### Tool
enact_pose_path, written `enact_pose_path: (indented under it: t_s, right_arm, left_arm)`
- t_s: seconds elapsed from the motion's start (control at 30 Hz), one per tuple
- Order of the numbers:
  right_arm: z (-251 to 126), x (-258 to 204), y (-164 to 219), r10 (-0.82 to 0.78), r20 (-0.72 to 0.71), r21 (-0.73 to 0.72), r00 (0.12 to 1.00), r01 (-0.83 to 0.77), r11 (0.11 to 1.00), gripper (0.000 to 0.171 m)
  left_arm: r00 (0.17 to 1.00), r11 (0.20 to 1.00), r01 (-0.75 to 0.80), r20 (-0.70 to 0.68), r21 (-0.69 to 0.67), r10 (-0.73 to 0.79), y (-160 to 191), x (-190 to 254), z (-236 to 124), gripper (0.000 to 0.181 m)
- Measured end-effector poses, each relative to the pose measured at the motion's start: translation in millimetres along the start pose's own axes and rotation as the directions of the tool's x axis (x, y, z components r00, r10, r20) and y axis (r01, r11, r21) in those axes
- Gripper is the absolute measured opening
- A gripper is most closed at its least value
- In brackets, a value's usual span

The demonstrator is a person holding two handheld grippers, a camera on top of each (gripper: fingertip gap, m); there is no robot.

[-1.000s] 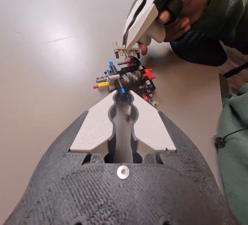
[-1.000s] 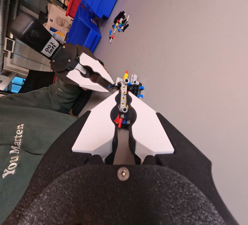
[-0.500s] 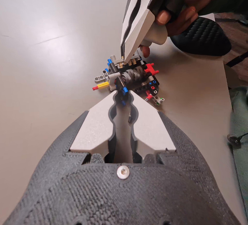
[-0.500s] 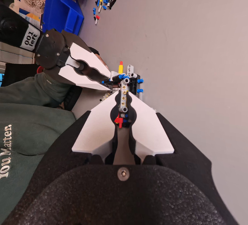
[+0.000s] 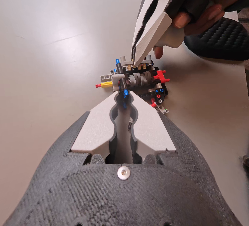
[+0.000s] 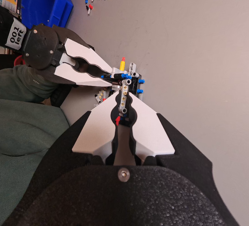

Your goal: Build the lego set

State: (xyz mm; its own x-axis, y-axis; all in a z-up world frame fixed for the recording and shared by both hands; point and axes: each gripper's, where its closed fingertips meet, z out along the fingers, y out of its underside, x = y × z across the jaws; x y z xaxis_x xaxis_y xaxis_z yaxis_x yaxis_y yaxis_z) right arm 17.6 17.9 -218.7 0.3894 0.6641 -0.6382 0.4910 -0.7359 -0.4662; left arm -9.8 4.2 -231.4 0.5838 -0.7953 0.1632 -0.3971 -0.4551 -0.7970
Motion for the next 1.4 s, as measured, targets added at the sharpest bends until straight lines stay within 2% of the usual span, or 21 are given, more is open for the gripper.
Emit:
enact_pose_path:
  t_s: [0.2, 0.37, 0.57, 0.77, 0.97, 1.1, 1.4]
  right_arm:
    - [2.8, -5.4, 5.4, -0.041, -0.026, -0.041, 0.999, 0.040, 0.998, 0.006]
    - [2.5, -6.4, 7.8, -0.036, -0.032, -0.045, 0.999, 0.035, 0.998, 0.006]
    - [2.1, -7.7, 8.7, -0.006, -0.023, -0.014, 1.000, 0.006, 1.000, 0.005]
    - [1.8, -8.2, 9.8, -0.017, -0.029, -0.006, 0.999, 0.017, 1.000, 0.006]
    - [0.8, -10.1, 10.1, -0.054, -0.054, -0.016, 0.997, 0.053, 0.998, 0.006]
    - [4.4, -14.7, 12.6, -0.064, -0.039, -0.030, 0.997, 0.063, 0.998, 0.006]
    - [-3.6, -7.3, 10.0, -0.024, -0.072, 0.007, 0.997, 0.025, 1.000, 0.006]
  left_arm:
    - [0.999, 1.000, -0.015, 0.046, -0.026, 0.016, 4.0, -1.3, 2.9, 0.008]
    - [1.000, 1.000, -0.010, 0.028, -0.025, 0.011, 4.5, 0.6, 2.4, 0.009]
    - [0.998, 0.999, -0.048, -0.042, -0.012, 0.047, 3.8, 10.8, -5.5, 0.033]
    - [0.997, 0.998, -0.066, -0.049, -0.014, 0.065, 4.4, 14.5, -3.4, 0.028]
    - [0.997, 0.997, -0.077, 0.000, -0.022, 0.077, 4.2, 13.6, -0.3, 0.038]
    - [0.995, 0.995, -0.090, 0.027, -0.031, 0.091, 4.7, 13.2, 3.0, 0.027]
    - [0.997, 0.998, -0.067, 0.047, -0.012, 0.068, 1.8, 8.1, -1.5, 0.016]
